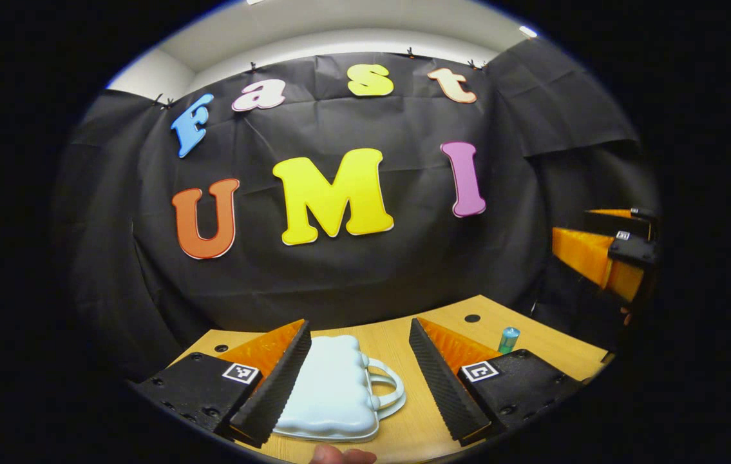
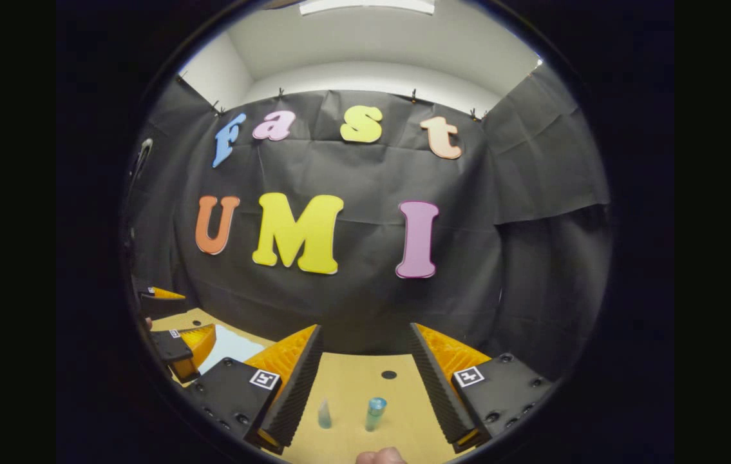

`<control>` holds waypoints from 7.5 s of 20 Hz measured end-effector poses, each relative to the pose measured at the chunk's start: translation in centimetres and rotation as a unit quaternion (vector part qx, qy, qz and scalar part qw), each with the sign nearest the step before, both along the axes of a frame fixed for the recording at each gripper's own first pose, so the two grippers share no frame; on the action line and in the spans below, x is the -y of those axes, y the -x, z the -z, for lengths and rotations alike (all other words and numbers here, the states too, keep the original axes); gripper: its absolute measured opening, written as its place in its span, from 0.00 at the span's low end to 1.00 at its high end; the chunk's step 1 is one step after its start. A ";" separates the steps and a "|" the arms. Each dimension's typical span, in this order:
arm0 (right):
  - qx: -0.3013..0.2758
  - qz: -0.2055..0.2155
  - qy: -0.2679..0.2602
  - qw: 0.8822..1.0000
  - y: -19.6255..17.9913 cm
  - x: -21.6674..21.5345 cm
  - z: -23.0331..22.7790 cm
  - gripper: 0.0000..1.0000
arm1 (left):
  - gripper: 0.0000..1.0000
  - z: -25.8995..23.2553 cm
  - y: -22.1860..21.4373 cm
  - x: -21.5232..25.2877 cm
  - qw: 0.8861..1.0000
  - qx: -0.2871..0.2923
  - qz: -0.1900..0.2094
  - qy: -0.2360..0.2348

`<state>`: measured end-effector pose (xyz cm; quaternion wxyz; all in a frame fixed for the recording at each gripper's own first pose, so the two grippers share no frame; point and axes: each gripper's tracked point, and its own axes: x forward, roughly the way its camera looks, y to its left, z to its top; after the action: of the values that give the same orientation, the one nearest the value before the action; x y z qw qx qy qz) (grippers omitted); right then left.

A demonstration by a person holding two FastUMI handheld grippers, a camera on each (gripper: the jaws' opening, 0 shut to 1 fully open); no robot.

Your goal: First open the suitcase, pack the skin care products into it, and then close the suitcase.

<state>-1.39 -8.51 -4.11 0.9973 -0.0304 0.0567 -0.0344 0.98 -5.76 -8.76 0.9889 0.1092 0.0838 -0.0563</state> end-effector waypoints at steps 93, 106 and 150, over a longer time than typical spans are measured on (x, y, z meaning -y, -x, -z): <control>-0.083 -0.063 -0.011 0.995 -1.8 -6.3 4.3 0.80 | 0.97 2.0 -3.4 -22.2 0.973 0.003 -0.138 0.183; -0.121 -0.049 0.003 0.991 0.6 5.9 9.5 0.79 | 0.98 6.0 0.0 6.9 0.985 -0.052 -0.017 0.165; -0.296 -0.113 -0.067 0.946 -5.5 3.0 31.0 0.80 | 0.36 15.9 4.6 11.7 0.941 -0.308 0.009 0.142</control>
<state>4.16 -11.50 -35.09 0.9327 0.0213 0.3477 0.0931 -3.60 -17.50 -24.65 0.9196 -0.0546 0.3739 -0.1078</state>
